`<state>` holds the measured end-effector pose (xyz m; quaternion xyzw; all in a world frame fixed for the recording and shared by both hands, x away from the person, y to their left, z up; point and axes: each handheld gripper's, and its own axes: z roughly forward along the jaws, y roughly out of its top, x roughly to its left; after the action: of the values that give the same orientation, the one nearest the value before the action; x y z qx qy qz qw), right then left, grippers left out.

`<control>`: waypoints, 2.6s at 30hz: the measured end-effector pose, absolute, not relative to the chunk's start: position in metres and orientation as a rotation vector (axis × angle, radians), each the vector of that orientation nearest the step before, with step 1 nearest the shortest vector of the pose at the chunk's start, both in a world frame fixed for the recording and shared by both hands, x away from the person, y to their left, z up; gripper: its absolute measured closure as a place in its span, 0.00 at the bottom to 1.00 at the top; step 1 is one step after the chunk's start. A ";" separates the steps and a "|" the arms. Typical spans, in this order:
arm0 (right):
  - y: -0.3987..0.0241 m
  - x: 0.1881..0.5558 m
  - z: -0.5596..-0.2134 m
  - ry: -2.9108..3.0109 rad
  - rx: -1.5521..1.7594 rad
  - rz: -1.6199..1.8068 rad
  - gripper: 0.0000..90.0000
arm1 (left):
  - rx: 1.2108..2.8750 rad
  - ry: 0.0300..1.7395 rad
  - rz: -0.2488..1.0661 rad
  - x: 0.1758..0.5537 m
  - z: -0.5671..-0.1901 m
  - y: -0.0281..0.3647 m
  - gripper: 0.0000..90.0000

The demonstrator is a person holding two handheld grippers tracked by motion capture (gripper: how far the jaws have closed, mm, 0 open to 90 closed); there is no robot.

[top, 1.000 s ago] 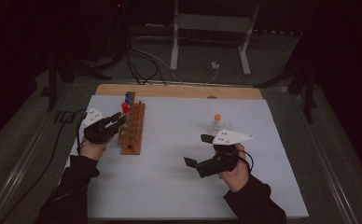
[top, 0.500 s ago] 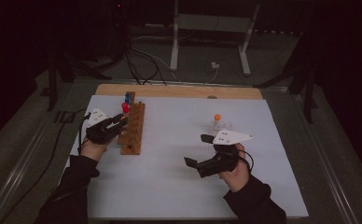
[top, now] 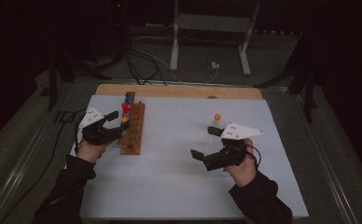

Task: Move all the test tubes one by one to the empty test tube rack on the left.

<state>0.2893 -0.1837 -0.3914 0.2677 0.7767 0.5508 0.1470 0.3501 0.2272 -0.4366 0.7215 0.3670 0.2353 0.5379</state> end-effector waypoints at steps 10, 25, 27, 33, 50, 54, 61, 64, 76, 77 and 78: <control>-0.223 0.318 -0.387 2.142 0.889 1.477 0.00 | 1.736 0.778 0.465 0.326 -0.427 0.216 0.02; -0.245 0.364 -0.445 2.144 1.166 1.279 0.22 | 1.736 0.744 0.438 0.317 -0.428 0.216 0.01; -0.244 0.372 -0.450 2.159 1.183 1.240 0.28 | 1.740 0.742 0.438 0.317 -0.428 0.215 0.01; -0.239 0.392 -0.458 2.195 1.199 1.156 0.51 | 1.739 0.739 0.433 0.317 -0.427 0.215 0.01; -0.229 0.410 -0.464 2.229 1.146 1.103 0.83 | 1.745 0.742 0.430 0.318 -0.428 0.217 0.01; -0.231 0.408 -0.459 2.212 1.147 1.129 0.83 | 1.746 0.748 0.428 0.318 -0.429 0.217 0.01; -0.232 0.403 -0.441 2.195 1.103 1.137 0.84 | 1.755 0.739 0.419 0.318 -0.428 0.216 0.01; -0.233 0.400 -0.431 2.183 1.080 1.139 0.84 | 1.760 0.731 0.415 0.317 -0.427 0.215 0.01; -0.225 0.375 -0.392 2.170 0.960 1.196 0.84 | 1.802 0.671 0.360 0.314 -0.422 0.202 0.01; -0.224 0.372 -0.391 2.178 0.945 1.202 0.84 | 1.807 0.667 0.360 0.314 -0.421 0.200 0.01; -0.221 0.370 -0.390 2.183 0.933 1.207 0.84 | 1.812 0.658 0.358 0.313 -0.421 0.199 0.01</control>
<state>0.3696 -0.2213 -0.3897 0.3403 0.7963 0.4403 0.2371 0.3133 0.1988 -0.4208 0.7677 0.2788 0.1518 0.5567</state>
